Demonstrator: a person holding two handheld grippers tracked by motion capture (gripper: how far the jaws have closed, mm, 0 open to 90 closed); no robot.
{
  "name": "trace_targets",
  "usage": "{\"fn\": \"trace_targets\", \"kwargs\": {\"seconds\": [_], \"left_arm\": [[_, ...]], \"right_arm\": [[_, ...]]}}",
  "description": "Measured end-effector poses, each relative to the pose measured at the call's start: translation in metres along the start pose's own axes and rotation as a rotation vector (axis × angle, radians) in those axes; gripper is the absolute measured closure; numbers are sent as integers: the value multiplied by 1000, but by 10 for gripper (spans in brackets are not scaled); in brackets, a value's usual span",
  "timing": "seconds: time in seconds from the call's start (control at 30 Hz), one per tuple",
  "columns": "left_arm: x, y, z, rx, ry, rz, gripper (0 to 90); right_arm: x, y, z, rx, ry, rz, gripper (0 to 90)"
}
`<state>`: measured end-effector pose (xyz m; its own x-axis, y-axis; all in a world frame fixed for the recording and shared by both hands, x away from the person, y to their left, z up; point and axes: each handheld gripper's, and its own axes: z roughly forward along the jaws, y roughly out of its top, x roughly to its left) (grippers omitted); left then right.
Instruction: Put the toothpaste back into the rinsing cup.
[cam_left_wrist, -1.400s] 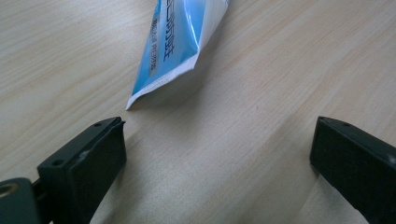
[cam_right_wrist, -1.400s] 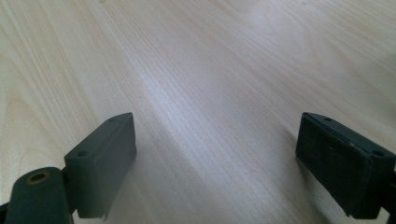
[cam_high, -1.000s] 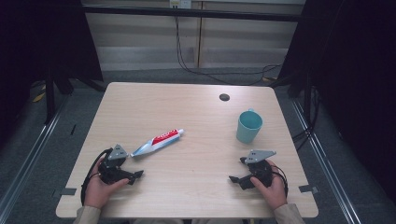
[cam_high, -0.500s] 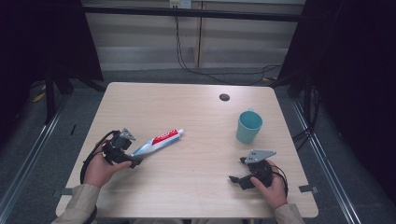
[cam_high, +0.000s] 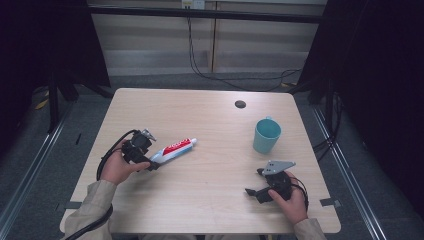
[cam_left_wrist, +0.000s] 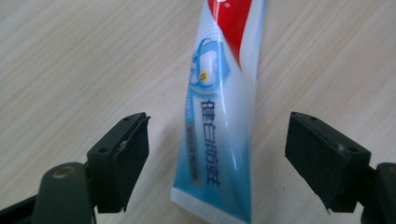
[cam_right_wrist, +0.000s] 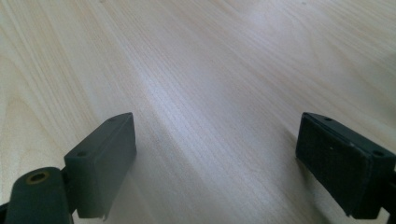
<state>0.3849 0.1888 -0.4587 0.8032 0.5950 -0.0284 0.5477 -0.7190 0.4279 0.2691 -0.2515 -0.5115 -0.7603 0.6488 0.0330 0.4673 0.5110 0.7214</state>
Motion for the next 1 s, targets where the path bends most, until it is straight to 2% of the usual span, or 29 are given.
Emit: {"fn": "trace_targets", "kwargs": {"seconds": [0.03,0.2,0.3,0.4,0.53,0.63,0.73,0.83,0.87,1.0], "left_arm": [[0,1,1,1,3,8,217],[2,7,7,20,8,-1,234],[0,12,9,22,4,19,250],[0,17,13,54,8,29,267],[0,21,17,64,18,56,333],[0,22,21,80,8,57,375],[0,24,25,90,5,81,410],[0,23,29,83,-25,64,446],[0,24,29,78,-35,84,462],[1,24,29,79,-39,65,505]], "right_arm": [[0,0,0,0,0,0,118],[0,0,0,0,0,0,117],[0,0,0,0,0,0,117],[0,0,0,1,-1,0,118],[0,0,0,0,0,0,118],[0,0,0,0,0,0,117],[0,0,0,-1,0,-2,118],[0,0,0,0,0,0,118],[0,0,0,2,-2,-1,118],[0,0,0,-1,0,-1,118]]}}
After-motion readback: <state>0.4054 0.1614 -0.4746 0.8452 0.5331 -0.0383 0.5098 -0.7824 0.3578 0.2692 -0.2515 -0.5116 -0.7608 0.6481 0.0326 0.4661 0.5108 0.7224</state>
